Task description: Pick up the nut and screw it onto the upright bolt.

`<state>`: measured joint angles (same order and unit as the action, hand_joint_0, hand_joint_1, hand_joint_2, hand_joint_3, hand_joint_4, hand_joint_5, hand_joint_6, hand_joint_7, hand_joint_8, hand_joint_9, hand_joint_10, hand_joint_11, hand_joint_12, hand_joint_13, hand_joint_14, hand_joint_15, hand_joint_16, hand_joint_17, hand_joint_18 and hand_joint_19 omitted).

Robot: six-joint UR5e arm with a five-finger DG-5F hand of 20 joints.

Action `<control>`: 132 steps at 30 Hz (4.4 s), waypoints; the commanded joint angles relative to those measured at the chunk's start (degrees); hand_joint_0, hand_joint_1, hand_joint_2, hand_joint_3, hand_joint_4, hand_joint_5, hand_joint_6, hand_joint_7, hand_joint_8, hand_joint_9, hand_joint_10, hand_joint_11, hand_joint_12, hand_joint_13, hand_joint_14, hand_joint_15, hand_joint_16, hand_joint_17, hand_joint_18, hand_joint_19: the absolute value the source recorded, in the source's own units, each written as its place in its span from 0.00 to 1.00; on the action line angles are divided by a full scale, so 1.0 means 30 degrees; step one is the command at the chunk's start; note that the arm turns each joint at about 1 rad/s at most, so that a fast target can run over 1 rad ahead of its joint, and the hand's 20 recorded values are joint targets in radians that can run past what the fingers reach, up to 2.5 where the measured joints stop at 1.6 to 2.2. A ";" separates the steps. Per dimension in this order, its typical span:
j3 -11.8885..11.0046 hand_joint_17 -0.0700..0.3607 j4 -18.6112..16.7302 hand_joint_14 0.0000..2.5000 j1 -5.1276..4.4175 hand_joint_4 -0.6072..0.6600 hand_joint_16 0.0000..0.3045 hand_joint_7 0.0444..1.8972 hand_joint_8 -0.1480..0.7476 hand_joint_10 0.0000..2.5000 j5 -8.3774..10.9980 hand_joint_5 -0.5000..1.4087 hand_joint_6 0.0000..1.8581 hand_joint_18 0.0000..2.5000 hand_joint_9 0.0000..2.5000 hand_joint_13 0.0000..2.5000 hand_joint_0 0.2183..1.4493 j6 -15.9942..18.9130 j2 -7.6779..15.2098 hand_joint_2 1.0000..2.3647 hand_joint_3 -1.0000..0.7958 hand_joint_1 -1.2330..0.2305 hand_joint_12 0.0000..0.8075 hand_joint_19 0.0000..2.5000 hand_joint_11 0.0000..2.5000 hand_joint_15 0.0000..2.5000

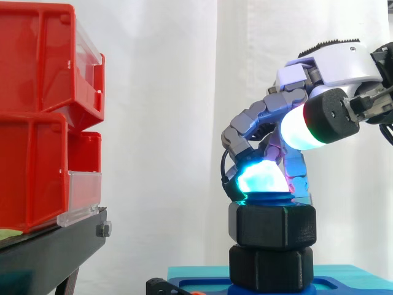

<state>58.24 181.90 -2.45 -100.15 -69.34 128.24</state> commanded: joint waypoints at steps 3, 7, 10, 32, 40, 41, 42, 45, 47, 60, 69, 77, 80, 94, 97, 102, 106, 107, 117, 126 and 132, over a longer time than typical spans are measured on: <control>-0.0137 0.22 0.0041 0.00 0.0143 0.51 0.03 0.73 0.46 0.00 -0.0014 0.30 0.27 0.24 0.59 0.39 0.27 -0.0059 -0.0001 0.00 0.28 0.58 0.20 0.00 0.01 0.00; -0.0635 0.25 0.0480 0.00 0.0289 0.61 0.05 0.61 0.48 0.00 -0.0189 0.26 0.27 0.20 0.56 0.36 0.26 -0.0440 -0.0001 0.00 0.28 0.61 0.23 0.00 0.02 0.00; -0.0840 0.27 0.0656 0.00 0.0436 0.67 0.07 0.52 0.47 0.00 -0.0307 0.24 0.27 0.18 0.51 0.33 0.25 -0.0616 -0.0001 0.00 0.28 0.62 0.26 0.00 0.00 0.00; 0.0214 0.42 -0.0164 0.00 -0.0091 0.52 0.16 0.30 0.37 0.00 -0.0160 0.16 0.27 0.00 0.06 0.00 0.17 -0.0469 -0.0001 0.00 0.28 0.64 0.42 0.00 0.00 0.00; 0.1035 0.42 -0.2069 0.00 -0.0355 0.52 0.16 0.30 0.36 0.00 -0.0072 0.17 0.27 0.00 0.06 0.00 0.17 0.0498 -0.0001 0.00 0.28 0.64 0.41 0.00 0.00 0.00; 0.1035 0.42 -0.2039 0.00 -0.0355 0.52 0.16 0.30 0.36 0.00 -0.0072 0.17 0.27 0.00 0.06 0.00 0.17 0.0498 -0.0001 0.00 0.28 0.64 0.41 0.00 0.00 0.00; 0.1035 0.42 -0.2039 0.00 -0.0384 0.52 0.16 0.30 0.37 0.00 -0.0072 0.17 0.27 0.00 0.07 0.00 0.17 0.0498 -0.0001 0.00 0.28 0.64 0.41 0.00 0.00 0.00; 0.1035 0.42 -0.2010 0.00 -0.0384 0.53 0.16 0.31 0.37 0.00 -0.0072 0.17 0.27 0.00 0.07 0.00 0.17 0.0468 0.0028 0.00 0.28 0.65 0.41 0.00 0.00 0.00; 0.1035 0.42 -0.2010 0.00 -0.0414 0.54 0.16 0.32 0.37 0.00 -0.0072 0.17 0.27 0.00 0.08 0.00 0.17 0.0498 0.0028 0.00 0.28 0.65 0.41 0.00 0.00 0.00; 0.1123 0.41 -0.1951 0.00 -0.0502 0.59 0.15 0.39 0.41 0.00 -0.0072 0.20 0.27 0.00 0.15 0.02 0.19 0.0498 0.0028 0.00 0.28 0.64 0.41 0.00 0.00 0.00; 0.1123 0.39 -0.1893 0.00 -0.0472 0.63 0.14 0.45 0.43 0.00 -0.0072 0.22 0.27 0.00 0.20 0.07 0.20 0.0498 -0.0001 0.00 0.28 0.64 0.39 0.00 0.00 0.00; 0.1152 0.38 -0.1834 0.00 -0.0150 0.65 0.14 0.51 0.44 0.00 -0.0160 0.23 0.27 0.00 0.23 0.09 0.20 0.0498 0.0028 0.00 0.28 0.65 0.38 0.00 0.00 0.00; 0.1123 0.37 -0.1834 0.00 -0.0033 0.65 0.13 0.54 0.45 0.00 -0.0189 0.24 0.27 0.00 0.24 0.10 0.20 0.0468 -0.0001 0.00 0.28 0.65 0.38 0.00 0.00 0.00; 0.1123 0.28 -0.1863 0.00 0.0377 0.58 0.07 0.72 0.48 0.00 -0.0248 0.30 0.27 0.09 0.46 0.26 0.23 0.0439 -0.0001 0.00 0.28 0.60 0.28 0.00 0.00 0.00; 0.1123 0.25 -0.1834 0.00 0.0436 0.56 0.06 0.73 0.47 0.00 -0.0307 0.30 0.27 0.16 0.50 0.30 0.23 0.0439 -0.0001 0.00 0.28 0.59 0.26 0.00 0.00 0.00; 0.0624 0.22 -0.1688 0.00 0.0612 0.54 0.04 0.72 0.45 0.00 -0.0600 0.30 0.28 0.18 0.55 0.33 0.25 0.0322 -0.0001 0.00 0.28 0.56 0.22 0.00 0.00 0.00; 0.0097 0.22 -0.1072 0.00 0.0729 0.55 0.04 0.71 0.46 0.00 -0.0893 0.30 0.27 0.16 0.54 0.32 0.25 -0.0088 -0.0001 0.00 0.28 0.56 0.23 0.00 0.00 0.00; -0.0020 0.22 -0.0867 0.00 0.0758 0.56 0.04 0.69 0.46 0.00 -0.0981 0.29 0.27 0.16 0.53 0.31 0.25 -0.0264 -0.0001 0.00 0.28 0.56 0.23 0.00 0.00 0.00; -0.0635 0.28 -0.0164 0.00 0.0700 0.67 0.07 0.42 0.44 0.00 -0.1127 0.21 0.27 0.05 0.38 0.21 0.22 -0.0762 -0.0001 0.00 0.28 0.59 0.31 0.00 0.00 0.00; -0.0108 0.32 -0.0721 0.00 0.0260 0.61 0.10 0.33 0.42 0.00 -0.0981 0.18 0.27 0.00 0.27 0.14 0.21 -0.0733 0.0028 0.00 0.28 0.61 0.35 0.00 0.00 0.00; 0.0595 0.33 -0.1834 0.00 -0.0062 0.60 0.11 0.32 0.41 0.00 -0.0658 0.17 0.27 0.00 0.24 0.12 0.21 -0.0440 -0.0001 0.00 0.28 0.61 0.36 0.00 0.00 0.00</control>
<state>59.25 177.77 -2.16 -102.47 -71.06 128.30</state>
